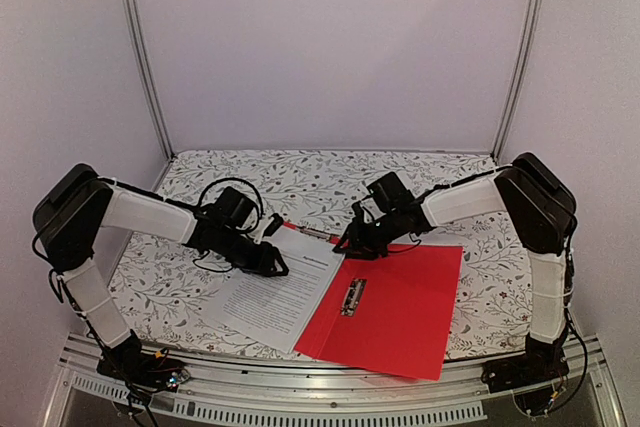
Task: Put the files into the folder
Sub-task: Adjust the file in the folder.
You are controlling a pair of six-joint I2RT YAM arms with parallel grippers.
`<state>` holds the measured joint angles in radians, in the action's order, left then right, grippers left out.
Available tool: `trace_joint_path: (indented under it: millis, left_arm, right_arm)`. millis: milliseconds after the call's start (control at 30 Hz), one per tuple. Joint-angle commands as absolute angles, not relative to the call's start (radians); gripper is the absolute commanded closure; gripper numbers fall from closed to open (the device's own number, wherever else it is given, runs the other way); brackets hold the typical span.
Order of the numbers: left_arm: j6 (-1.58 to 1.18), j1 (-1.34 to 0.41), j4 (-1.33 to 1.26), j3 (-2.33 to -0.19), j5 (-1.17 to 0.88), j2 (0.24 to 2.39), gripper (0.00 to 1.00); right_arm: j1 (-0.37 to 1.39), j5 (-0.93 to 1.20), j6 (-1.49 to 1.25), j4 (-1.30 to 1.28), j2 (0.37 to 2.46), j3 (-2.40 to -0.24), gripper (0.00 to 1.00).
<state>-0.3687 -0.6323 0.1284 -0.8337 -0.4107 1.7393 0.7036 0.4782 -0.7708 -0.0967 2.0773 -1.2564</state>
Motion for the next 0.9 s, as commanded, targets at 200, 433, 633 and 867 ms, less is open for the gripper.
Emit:
trace_joint_path:
  millis: [200, 433, 633, 867]
  left_arm:
    - [-0.388, -0.656, 0.133, -0.836, -0.374, 1.773, 0.56]
    - [-0.386, -0.662, 0.158, -0.860, -0.355, 1.782, 0.56]
    - [-0.374, -0.670, 0.186, -0.894, -0.350, 1.797, 0.56]
    - [-0.372, -0.674, 0.202, -0.906, -0.348, 1.807, 0.56]
  right_arm:
    - [0.684, 0.502, -0.852, -0.017, 2.136, -1.211, 0.76]
    - [0.678, 0.485, -0.872, -0.009, 2.124, -1.188, 0.82]
    - [0.673, 0.467, -0.864, -0.009, 2.106, -1.185, 0.84]
    - [0.672, 0.439, -0.844, -0.017, 2.090, -1.190, 0.84]
